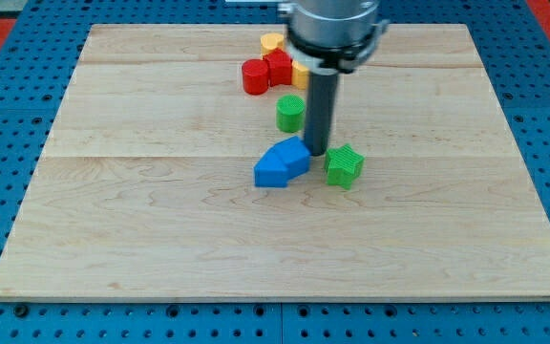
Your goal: Push green circle into green star
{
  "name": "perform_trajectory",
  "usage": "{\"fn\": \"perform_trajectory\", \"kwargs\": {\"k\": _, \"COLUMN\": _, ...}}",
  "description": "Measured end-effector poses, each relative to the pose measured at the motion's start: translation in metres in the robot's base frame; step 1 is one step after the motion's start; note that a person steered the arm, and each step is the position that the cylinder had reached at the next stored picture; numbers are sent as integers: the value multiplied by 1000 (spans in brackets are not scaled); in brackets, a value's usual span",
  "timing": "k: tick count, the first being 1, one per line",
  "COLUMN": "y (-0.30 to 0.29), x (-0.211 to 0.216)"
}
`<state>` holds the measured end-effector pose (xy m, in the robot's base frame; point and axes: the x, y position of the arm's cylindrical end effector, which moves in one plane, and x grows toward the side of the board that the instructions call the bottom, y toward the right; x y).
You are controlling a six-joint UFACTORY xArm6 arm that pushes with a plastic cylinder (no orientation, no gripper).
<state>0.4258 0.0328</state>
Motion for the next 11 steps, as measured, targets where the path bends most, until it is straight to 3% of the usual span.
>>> {"fn": "perform_trajectory", "kwargs": {"k": 1, "y": -22, "x": -9}}
{"fn": "perform_trajectory", "kwargs": {"k": 3, "y": -86, "x": 60}}
{"fn": "perform_trajectory", "kwargs": {"k": 5, "y": -114, "x": -4}}
{"fn": "perform_trajectory", "kwargs": {"k": 6, "y": -99, "x": -61}}
{"fn": "perform_trajectory", "kwargs": {"k": 7, "y": -74, "x": -78}}
{"fn": "perform_trajectory", "kwargs": {"k": 11, "y": 31, "x": -49}}
